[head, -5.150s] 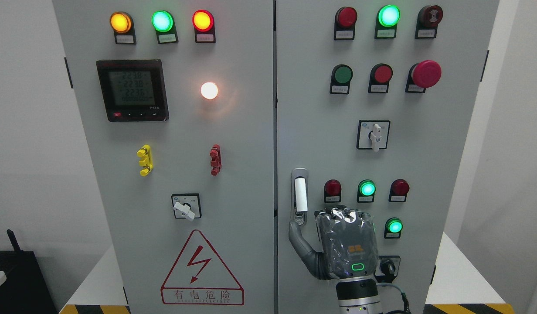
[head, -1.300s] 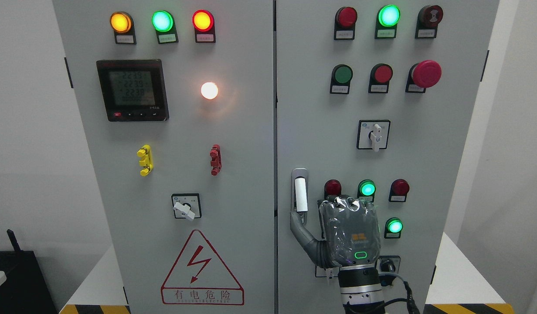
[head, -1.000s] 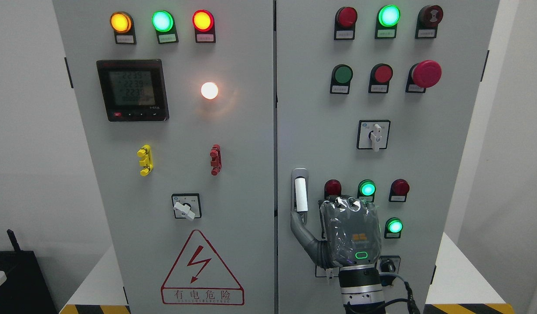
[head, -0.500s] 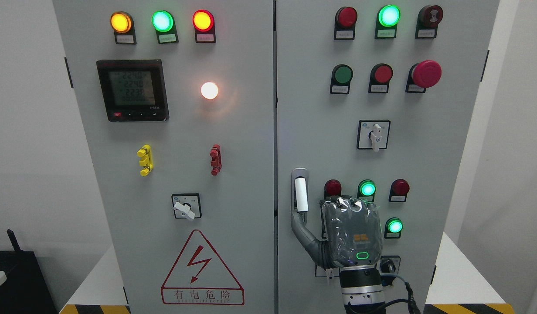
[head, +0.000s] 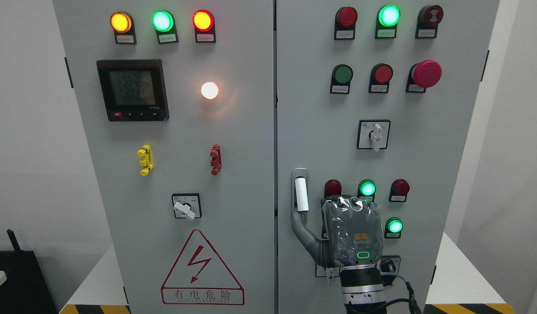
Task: Release door handle
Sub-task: 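Rotate the silver handle lever from vertical to horizontal with the right hand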
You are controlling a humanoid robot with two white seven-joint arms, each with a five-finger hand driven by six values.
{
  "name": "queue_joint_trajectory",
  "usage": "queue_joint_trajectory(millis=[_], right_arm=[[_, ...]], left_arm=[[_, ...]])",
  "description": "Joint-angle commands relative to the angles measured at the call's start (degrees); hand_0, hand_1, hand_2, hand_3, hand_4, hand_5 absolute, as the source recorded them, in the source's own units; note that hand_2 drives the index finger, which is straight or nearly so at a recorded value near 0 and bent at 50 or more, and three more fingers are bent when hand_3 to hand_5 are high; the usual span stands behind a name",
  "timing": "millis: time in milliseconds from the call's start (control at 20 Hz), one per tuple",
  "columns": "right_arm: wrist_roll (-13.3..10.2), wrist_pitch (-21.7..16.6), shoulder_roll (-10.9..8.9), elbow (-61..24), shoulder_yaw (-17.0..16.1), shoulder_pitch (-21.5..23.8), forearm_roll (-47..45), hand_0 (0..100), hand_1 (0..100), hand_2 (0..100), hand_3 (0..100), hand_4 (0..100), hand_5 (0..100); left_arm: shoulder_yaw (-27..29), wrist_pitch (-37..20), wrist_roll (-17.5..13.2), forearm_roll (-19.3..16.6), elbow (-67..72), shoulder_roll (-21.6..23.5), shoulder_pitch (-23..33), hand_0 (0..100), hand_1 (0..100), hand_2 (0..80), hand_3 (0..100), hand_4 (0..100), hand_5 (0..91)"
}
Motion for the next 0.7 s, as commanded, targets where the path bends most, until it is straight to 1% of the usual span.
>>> queue_joint_trajectory(millis=[0,300,650], right_arm=[[-0.03,0.07,0.04,-0.10,-0.36,-0.04,-0.27,38,11,100,100,100,98],[-0.03,0.07,0.04,-0.10,-1.15,-0.04,-0.27,38,11,100,100,100,98],[-0.03,0.07,0.04,-0.19,-1.24,-0.13,-0.27,38,11,100,100,100,98]], left_arm=[[0.62,-0.04,-0.02,0.00,0.97,0.00,0.00,12,39,0.0,0,0,0.0],[0.62,0.05,-0.02,0.00,0.97,0.00,0.00,12,39,0.0,0,0,0.0],[0.62,0.05,-0.02,0.00,0.97,0.00,0.00,12,39,0.0,0,0,0.0]])
